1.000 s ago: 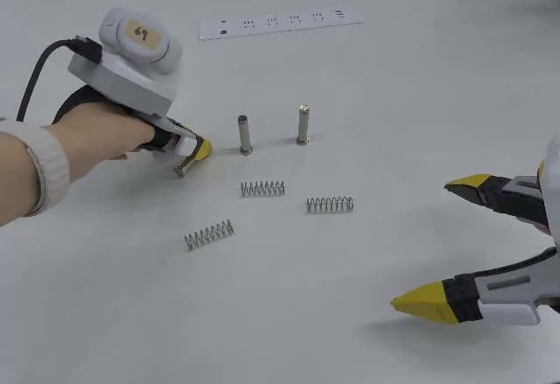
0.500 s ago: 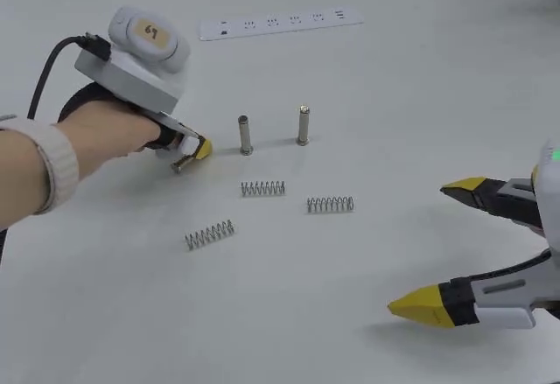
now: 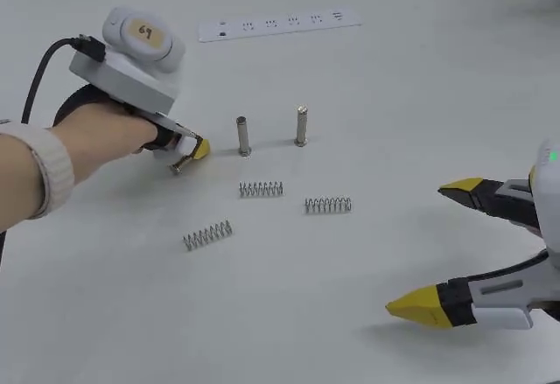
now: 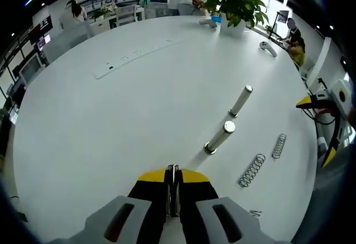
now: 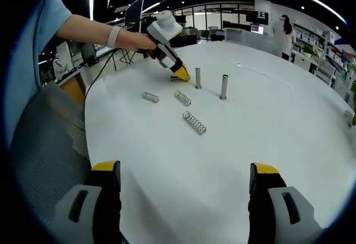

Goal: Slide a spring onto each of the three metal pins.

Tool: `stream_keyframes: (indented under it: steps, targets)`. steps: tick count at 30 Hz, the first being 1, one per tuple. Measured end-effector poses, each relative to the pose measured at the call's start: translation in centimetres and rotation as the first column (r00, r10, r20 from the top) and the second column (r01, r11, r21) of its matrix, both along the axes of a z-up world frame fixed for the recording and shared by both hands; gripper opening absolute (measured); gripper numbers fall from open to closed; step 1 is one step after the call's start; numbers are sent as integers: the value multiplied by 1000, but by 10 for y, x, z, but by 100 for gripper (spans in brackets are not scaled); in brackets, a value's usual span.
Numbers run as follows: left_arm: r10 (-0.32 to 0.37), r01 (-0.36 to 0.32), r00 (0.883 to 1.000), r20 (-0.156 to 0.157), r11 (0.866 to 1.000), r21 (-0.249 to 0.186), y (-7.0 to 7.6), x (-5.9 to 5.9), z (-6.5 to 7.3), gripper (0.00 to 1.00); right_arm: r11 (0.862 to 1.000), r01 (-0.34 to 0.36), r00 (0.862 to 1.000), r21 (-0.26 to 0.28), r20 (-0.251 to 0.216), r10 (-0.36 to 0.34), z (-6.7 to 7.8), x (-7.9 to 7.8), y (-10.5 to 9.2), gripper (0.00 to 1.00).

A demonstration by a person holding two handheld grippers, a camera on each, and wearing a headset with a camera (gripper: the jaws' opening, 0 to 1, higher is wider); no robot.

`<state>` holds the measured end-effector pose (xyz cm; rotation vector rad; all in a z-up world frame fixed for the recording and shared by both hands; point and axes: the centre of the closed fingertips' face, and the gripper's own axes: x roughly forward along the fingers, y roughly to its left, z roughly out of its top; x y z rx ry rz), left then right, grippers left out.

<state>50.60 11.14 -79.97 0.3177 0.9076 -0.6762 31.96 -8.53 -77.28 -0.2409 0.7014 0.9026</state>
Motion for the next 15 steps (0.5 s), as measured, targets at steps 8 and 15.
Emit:
stream_keyframes:
  steps: [8, 15]
  targets:
    - [3, -2, 1000, 26, 1000, -15, 4, -1, 12, 0, 1000, -6, 1000, 3, 3, 6, 1, 1, 3, 95]
    - [14, -12, 999, 49, 999, -35, 8, 0, 22, 0, 1000, -9, 1000, 3, 7, 9, 2, 1, 4, 95]
